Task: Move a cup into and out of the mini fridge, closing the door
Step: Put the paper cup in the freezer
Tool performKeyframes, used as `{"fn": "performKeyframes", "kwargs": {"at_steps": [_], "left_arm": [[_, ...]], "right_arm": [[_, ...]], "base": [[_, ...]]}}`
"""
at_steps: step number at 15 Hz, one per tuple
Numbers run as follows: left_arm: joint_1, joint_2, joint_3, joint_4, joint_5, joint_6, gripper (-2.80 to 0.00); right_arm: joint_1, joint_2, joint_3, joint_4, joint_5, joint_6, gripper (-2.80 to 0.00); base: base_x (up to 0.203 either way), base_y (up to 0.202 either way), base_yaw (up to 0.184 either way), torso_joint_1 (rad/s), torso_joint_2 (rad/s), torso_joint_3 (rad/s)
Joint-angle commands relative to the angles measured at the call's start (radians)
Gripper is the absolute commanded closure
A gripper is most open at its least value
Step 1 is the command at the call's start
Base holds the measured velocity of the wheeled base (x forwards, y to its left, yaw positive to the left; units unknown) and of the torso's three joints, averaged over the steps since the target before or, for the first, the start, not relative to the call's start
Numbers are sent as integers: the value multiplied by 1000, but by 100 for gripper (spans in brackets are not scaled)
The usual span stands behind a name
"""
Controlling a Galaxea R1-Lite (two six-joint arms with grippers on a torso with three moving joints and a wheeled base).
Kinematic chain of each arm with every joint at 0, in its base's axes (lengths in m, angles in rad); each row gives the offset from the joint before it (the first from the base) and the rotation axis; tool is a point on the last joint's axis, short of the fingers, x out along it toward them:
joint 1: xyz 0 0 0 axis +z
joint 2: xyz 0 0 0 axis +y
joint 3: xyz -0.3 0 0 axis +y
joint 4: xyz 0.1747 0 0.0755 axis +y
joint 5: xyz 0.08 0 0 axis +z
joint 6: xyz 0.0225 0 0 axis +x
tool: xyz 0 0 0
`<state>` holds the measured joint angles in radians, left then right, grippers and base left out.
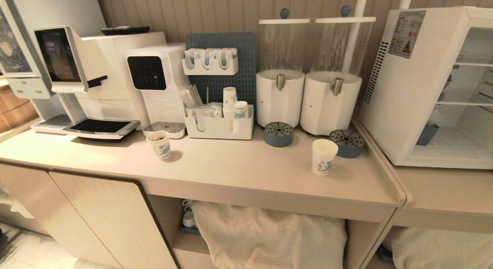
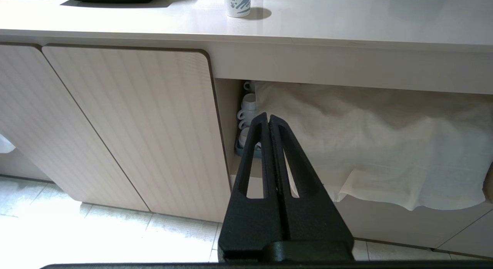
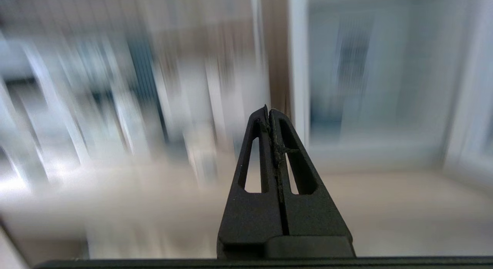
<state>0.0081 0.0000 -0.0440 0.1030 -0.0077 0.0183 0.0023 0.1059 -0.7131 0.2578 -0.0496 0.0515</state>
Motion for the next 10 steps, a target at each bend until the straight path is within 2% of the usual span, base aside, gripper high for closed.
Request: {"fn": "performKeyframes", "kwargs": {"at_steps": [1,3,4,5,7,10], "left_arm": [[1,2,1,1,0,-1,0],[0,2,0,1,0,0,0],[1,2,0,3,0,2,0],[1,2,0,3,0,3,0],[1,2,0,3,0,3,0],[1,2,0,3,0,3,0]], "right_arm": [[1,277,-302,57,-21,24,0],[4,548,-417,124,-30,46,0],[7,668,-456,159,-2,55,0],[10,781,-486,193,74,63,0],[-2,949,-522,232,321,65,0],[-68,1194,-557,219,692,44,0]], "base": [[0,0,0,0,0,0],[0,0,0,0,0,0],[0,0,0,0,0,0],[0,0,0,0,0,0],[0,0,0,0,0,0],[0,0,0,0,0,0]]}}
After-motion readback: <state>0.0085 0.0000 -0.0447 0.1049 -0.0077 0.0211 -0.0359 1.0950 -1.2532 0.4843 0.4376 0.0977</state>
